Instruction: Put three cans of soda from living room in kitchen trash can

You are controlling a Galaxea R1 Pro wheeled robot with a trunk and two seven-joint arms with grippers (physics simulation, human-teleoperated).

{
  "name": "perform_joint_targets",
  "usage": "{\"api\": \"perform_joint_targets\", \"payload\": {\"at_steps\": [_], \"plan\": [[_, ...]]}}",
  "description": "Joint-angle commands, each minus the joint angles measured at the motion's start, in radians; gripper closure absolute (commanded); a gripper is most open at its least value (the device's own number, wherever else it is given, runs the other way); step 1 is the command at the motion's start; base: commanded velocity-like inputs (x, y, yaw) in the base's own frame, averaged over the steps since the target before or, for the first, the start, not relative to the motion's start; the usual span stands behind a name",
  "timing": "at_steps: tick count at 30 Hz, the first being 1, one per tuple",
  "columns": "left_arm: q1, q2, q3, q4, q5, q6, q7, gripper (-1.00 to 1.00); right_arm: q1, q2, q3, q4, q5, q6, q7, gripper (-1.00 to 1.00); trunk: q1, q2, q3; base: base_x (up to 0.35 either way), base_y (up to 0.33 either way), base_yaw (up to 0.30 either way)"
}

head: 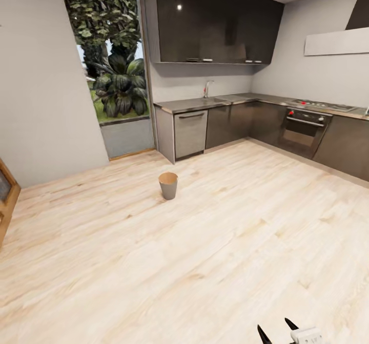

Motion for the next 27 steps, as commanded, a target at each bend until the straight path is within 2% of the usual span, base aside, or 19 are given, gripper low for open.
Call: {"api": "perform_joint_targets", "payload": {"at_steps": [1,27], "plan": [[0.000,0.000,0.000,0.000,0.000,0.000,0.000,-1.00,0.000,0.000,0.000,0.000,0.000,0.000,0.000,-1.00,0.000,0.000,0.000,0.324,0.000,0.220],[0.000,-0.001,-0.001,0.000,0.000,0.000,0.000,-1.00,0.000,0.001,0.000,0.000,0.002,0.000,0.000,-1.00,0.000,0.000,0.000,0.324,0.000,0.244]]}}
